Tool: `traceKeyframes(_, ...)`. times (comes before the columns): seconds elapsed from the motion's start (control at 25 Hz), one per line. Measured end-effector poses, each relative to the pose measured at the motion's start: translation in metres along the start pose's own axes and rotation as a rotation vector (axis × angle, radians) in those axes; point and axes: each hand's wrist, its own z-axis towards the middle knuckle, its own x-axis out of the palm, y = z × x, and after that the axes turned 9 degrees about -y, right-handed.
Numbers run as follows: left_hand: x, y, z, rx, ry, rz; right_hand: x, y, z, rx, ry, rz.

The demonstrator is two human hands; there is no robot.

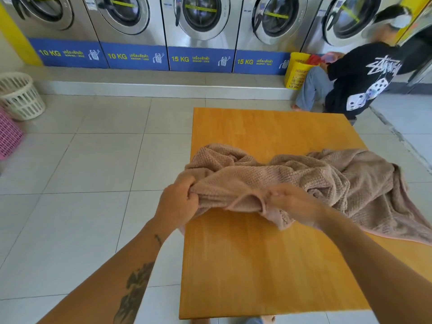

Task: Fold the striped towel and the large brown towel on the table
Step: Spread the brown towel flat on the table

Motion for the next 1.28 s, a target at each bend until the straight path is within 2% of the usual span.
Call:
traceKeyframes(0.08, -0.010, 0.002, -0.001, 0.014, 0.150, -0.095, -0.013, 0.009, -0.006, 0.103, 0.262, -0.217)
traceKeyframes(0.12, -0.014, 0.001, 0.000, 0.014, 0.181, -0.166, -0.014, 0.013, -0.005, 0.146, 0.331, -0.287)
traceKeyframes(0.16, -0.017, -0.001, 0.002, 0.007, 0.181, -0.247, -0.013, 0.016, 0.000, 0.157, 0.285, -0.306)
traceKeyframes(0.24, -0.021, -0.007, 0.009, -0.009, 0.118, -0.335, -0.010, 0.019, 0.013, 0.128, 0.011, -0.267)
traceKeyframes(0.32, -0.026, -0.017, 0.024, -0.027, 0.035, -0.287, -0.012, 0.018, 0.029, 0.141, -0.182, -0.236)
traceKeyframes(0.4, -0.028, -0.028, 0.046, -0.014, -0.022, -0.181, -0.017, 0.017, 0.044, 0.137, -0.237, -0.241)
traceKeyframes(0.68, -0.002, -0.040, 0.122, -0.065, -0.035, -0.011, -0.038, 0.015, 0.103, 0.083, -0.258, -0.215)
traceKeyframes(0.8, 0.019, -0.038, 0.152, -0.141, 0.013, 0.068, -0.041, 0.006, 0.144, 0.040, -0.264, -0.210)
traceKeyframes(0.96, 0.055, -0.036, 0.185, -0.258, 0.232, 0.209, -0.035, -0.016, 0.195, 0.107, -0.266, -0.235)
traceKeyframes(1.04, 0.066, -0.037, 0.188, -0.268, 0.392, 0.334, -0.028, -0.025, 0.206, 0.141, -0.199, -0.370)
traceKeyframes(1.12, 0.073, -0.037, 0.187, -0.221, 0.447, 0.451, -0.020, -0.029, 0.210, 0.132, -0.086, -0.488)
traceKeyframes(1.2, 0.072, -0.034, 0.185, -0.179, 0.390, 0.398, -0.020, -0.028, 0.214, 0.125, -0.013, -0.464)
traceKeyframes(1.28, 0.063, -0.027, 0.185, -0.157, 0.247, 0.271, -0.031, -0.020, 0.220, 0.103, -0.038, -0.350)
